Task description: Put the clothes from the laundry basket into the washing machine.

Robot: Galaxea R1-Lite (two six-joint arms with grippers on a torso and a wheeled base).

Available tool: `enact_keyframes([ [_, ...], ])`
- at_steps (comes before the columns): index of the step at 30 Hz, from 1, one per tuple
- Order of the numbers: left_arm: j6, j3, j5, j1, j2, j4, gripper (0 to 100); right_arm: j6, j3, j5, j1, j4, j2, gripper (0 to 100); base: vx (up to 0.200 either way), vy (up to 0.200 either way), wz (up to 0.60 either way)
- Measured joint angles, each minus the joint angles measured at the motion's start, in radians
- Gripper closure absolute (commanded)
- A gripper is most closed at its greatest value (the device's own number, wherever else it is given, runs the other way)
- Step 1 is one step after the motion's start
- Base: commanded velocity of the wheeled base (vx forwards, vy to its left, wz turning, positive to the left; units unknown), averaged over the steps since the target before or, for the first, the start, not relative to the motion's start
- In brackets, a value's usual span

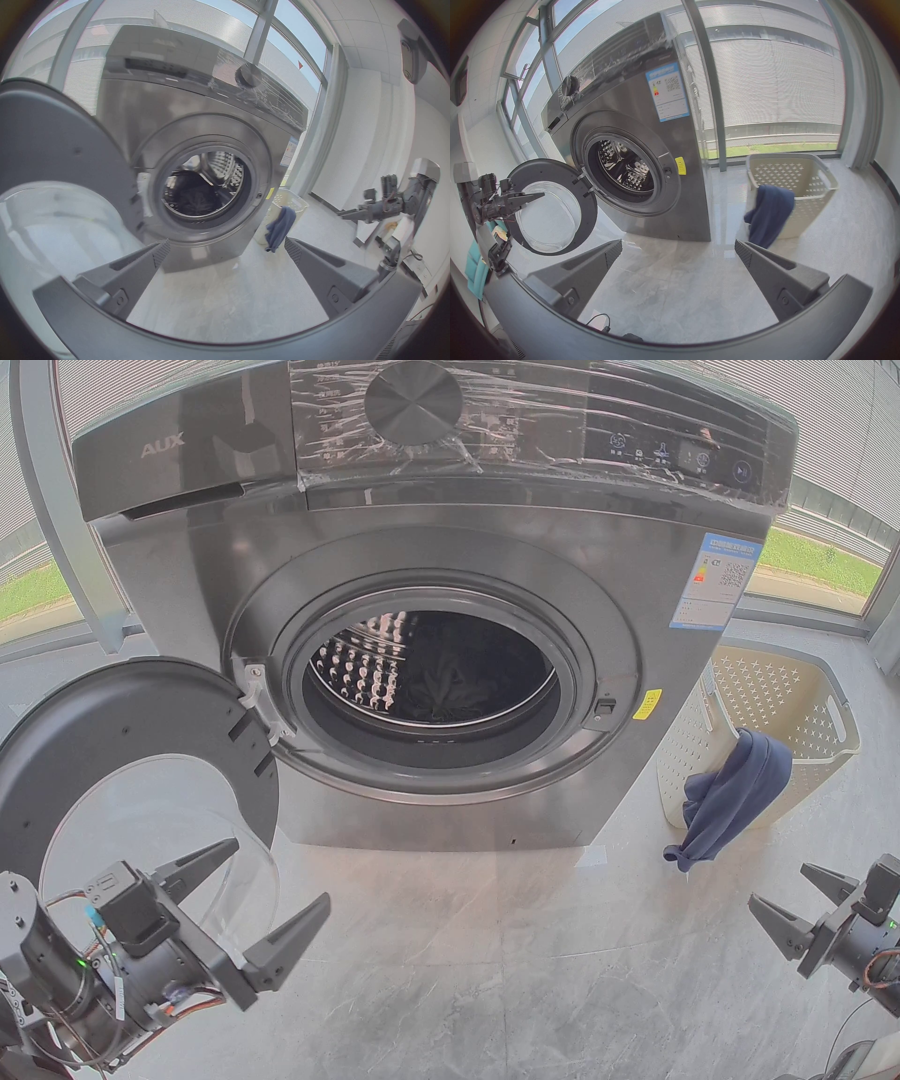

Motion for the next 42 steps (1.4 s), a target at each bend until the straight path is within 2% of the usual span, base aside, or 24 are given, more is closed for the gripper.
enact_keyframes([
  [4,0.001,0.019,0.005,0.033,-0.106,0.102,0,-0.001,0.000,-0.001,-0.028,0.127,-0.127,0,-0.050,0.000,0.00],
  [10,0.000,0.026,0.005,0.104,-0.322,0.403,0,-0.002,-0.001,0.003,-0.089,0.286,-0.321,0,0.000,0.000,0.00],
  [15,-0.003,0.027,-0.012,0.166,-0.513,0.613,0,-0.003,-0.001,0.007,-0.139,0.453,-0.486,0,0.000,-0.200,0.00],
  [20,-0.009,0.027,-0.025,0.222,-0.616,0.664,0,-0.004,-0.037,0.014,-0.173,0.573,-0.596,0,0.000,-0.200,0.00],
  [27,-0.026,0.026,-0.048,0.261,-0.680,0.692,0,-0.003,-0.078,0.024,-0.186,0.586,-0.627,0,0.000,-0.200,0.00],
  [36,-0.033,0.027,-0.055,0.281,-0.762,0.819,0,-0.002,-0.082,0.041,-0.186,0.586,-0.586,0,0.000,-0.200,0.00],
  [42,-0.037,0.027,-0.100,0.318,-0.832,0.900,0,-0.002,-0.068,0.041,-0.186,0.586,-0.572,0,0.000,-0.200,0.00],
])
